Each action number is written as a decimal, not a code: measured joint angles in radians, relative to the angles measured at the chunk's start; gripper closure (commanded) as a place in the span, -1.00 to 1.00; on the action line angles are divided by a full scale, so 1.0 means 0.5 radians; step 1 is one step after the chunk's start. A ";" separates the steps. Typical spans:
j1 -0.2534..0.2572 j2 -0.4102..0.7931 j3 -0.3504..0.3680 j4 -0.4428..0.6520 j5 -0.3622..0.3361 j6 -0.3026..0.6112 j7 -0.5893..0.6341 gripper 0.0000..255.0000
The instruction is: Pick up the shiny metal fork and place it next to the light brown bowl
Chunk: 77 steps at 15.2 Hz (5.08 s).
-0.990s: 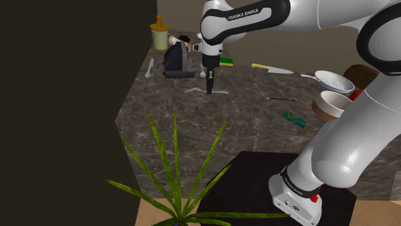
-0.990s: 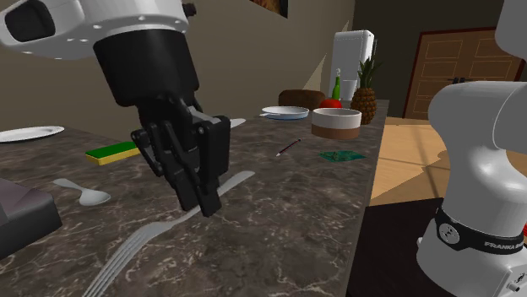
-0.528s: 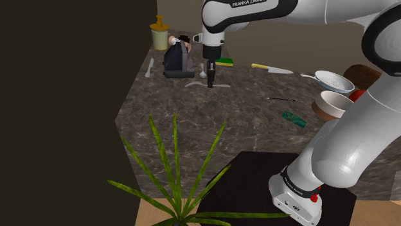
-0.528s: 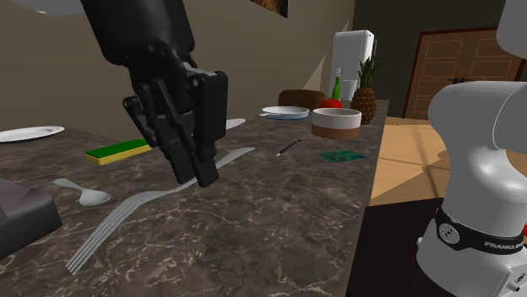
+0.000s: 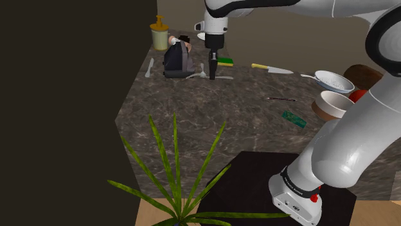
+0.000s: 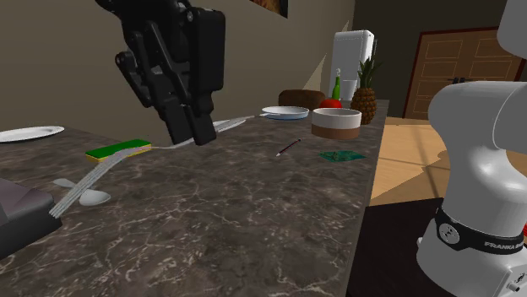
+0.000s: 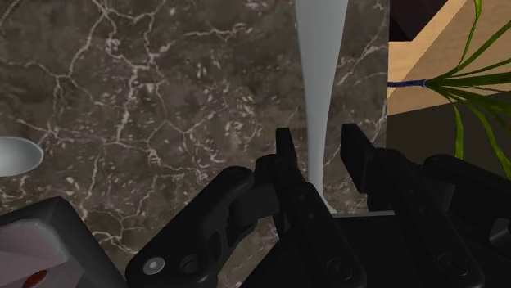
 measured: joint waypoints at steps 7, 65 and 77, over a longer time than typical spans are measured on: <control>-0.039 -0.196 -0.040 -0.137 -0.039 -0.063 -0.065 1.00; -0.938 -1.962 -1.365 -1.565 -1.597 -0.164 -1.426 1.00; -0.946 -1.913 -1.540 -1.732 -1.741 0.061 -1.378 1.00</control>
